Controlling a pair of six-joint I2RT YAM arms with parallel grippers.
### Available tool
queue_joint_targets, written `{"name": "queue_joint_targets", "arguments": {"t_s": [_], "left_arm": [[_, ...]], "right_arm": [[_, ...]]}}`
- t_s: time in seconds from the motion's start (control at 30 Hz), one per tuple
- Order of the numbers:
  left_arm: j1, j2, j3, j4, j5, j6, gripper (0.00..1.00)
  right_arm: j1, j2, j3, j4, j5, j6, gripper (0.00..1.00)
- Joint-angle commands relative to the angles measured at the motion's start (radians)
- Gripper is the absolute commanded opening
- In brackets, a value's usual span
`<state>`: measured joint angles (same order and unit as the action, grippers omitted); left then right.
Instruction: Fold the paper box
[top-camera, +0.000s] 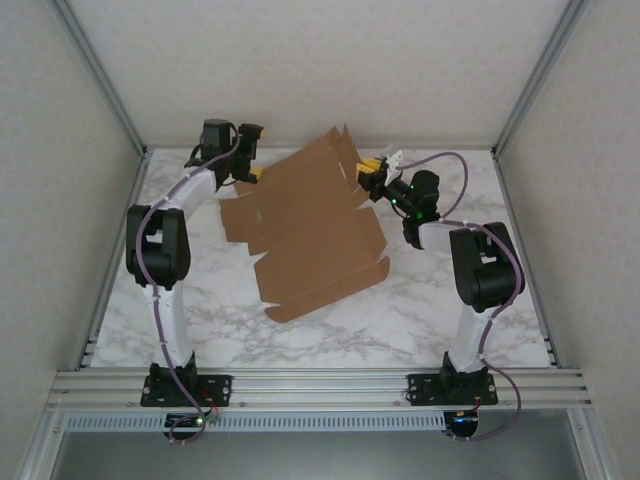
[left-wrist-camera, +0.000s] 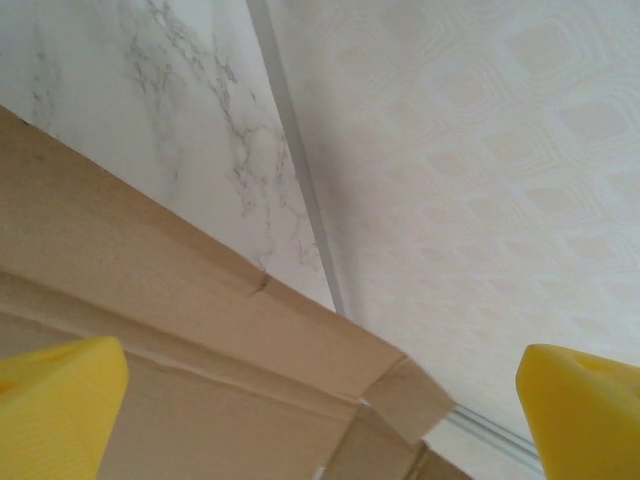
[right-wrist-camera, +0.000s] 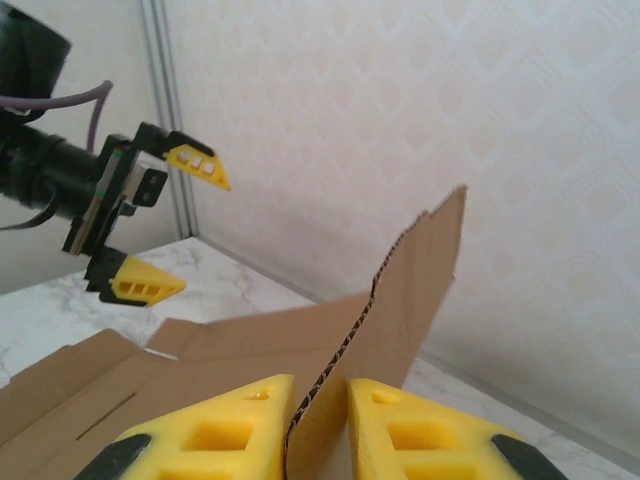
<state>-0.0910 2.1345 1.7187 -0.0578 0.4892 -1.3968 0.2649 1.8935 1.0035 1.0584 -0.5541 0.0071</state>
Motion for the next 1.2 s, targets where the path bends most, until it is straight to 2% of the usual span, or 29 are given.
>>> {"name": "queue_joint_targets", "arguments": {"t_s": [0.0,0.17,0.37,0.5,0.6,0.67,0.77,0.9,0.93,1.0,1.03,1.1,1.17], "left_arm": [[0.013,0.052,0.050,-0.036,0.060,-0.076,0.99],[0.013,0.099,0.105,-0.105,0.120,-0.078,1.00],[0.019,0.091,0.116,-0.166,0.118,-0.015,1.00],[0.039,0.132,0.133,-0.131,0.224,-0.022,0.99],[0.043,0.171,0.191,-0.155,0.289,0.019,1.00],[0.044,0.186,0.253,-0.245,0.274,0.090,0.99],[0.044,0.158,0.274,-0.331,0.229,0.148,1.00],[0.044,0.092,0.222,-0.371,0.139,0.210,1.00],[0.046,0.083,0.211,-0.389,0.120,0.233,1.00],[0.045,0.068,0.188,-0.415,0.086,0.279,1.00],[0.046,0.060,0.167,-0.418,0.072,0.297,1.00],[0.044,0.041,0.124,-0.416,0.047,0.326,1.00],[0.041,0.020,0.075,-0.406,0.026,0.352,1.00]], "right_arm": [[0.018,-0.052,-0.022,0.044,-0.015,-0.096,0.21],[0.041,-0.090,-0.042,0.017,0.016,-0.213,0.21],[0.048,-0.118,-0.039,-0.038,-0.026,-0.278,0.21],[0.055,-0.143,-0.043,-0.041,-0.049,-0.303,0.22],[0.083,-0.182,-0.054,-0.077,-0.043,-0.405,0.23],[0.102,-0.210,-0.035,-0.178,-0.025,-0.476,0.25],[0.104,-0.203,0.043,-0.368,0.020,-0.475,0.27],[0.097,-0.160,0.081,-0.483,0.144,-0.353,0.33],[0.090,-0.155,0.085,-0.508,0.157,-0.293,0.41],[0.065,-0.135,0.149,-0.643,0.149,-0.180,0.71],[0.049,-0.105,0.227,-0.781,0.149,-0.138,0.74],[0.011,-0.008,0.447,-1.111,0.115,-0.079,0.68],[-0.015,0.094,0.609,-1.301,0.089,-0.038,0.58]]}}
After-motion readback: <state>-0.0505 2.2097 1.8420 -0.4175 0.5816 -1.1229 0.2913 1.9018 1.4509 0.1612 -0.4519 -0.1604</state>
